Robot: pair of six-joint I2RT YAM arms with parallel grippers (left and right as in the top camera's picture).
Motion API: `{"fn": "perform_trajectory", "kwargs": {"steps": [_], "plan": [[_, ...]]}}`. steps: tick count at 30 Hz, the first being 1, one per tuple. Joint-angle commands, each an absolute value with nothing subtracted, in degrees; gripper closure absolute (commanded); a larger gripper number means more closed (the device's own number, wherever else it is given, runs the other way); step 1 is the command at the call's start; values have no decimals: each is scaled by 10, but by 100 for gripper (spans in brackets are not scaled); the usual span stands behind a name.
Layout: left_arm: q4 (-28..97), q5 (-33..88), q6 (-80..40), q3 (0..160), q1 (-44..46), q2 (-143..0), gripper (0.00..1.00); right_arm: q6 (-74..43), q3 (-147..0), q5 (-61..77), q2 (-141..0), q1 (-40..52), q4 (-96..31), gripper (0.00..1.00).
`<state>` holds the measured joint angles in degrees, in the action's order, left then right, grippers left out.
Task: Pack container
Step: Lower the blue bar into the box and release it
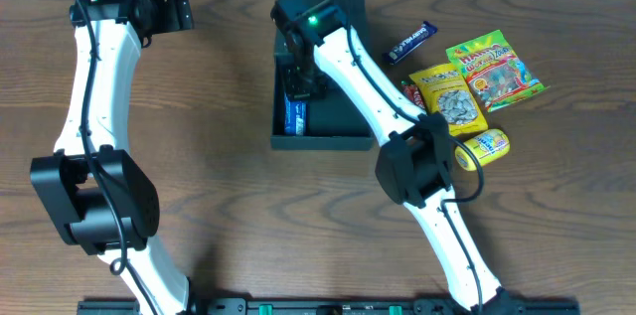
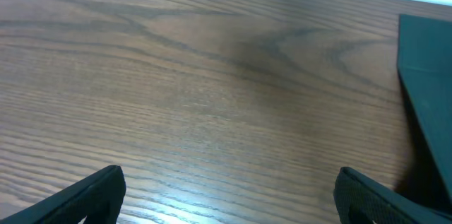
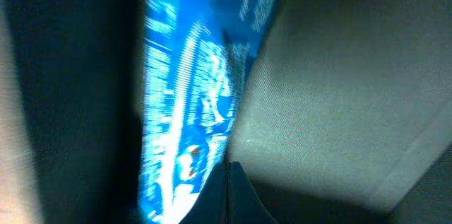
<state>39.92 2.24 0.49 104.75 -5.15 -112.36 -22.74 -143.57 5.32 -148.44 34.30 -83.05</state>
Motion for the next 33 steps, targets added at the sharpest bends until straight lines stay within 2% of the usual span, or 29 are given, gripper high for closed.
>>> {"fn": "perform_trajectory", "kwargs": {"steps": [1,5,11,23,33], "plan": [[401,33,11,1052,-51,-1122,5,-218,-1394,41,-1480,341,-829,99],[401,33,11,1052,-51,-1122,4,-222,-1362,47,-1480,341,-812,99],[403,33,11,1052,-51,-1122,4,-195,-1345,136,-1480,346,-768,98],[407,33,11,1052,-51,-1122,5,-182,-1345,166,-1480,342,-739,99],[426,60,11,1050,-51,-1122,5,-163,-1351,148,-1476,332,-763,99]]}}
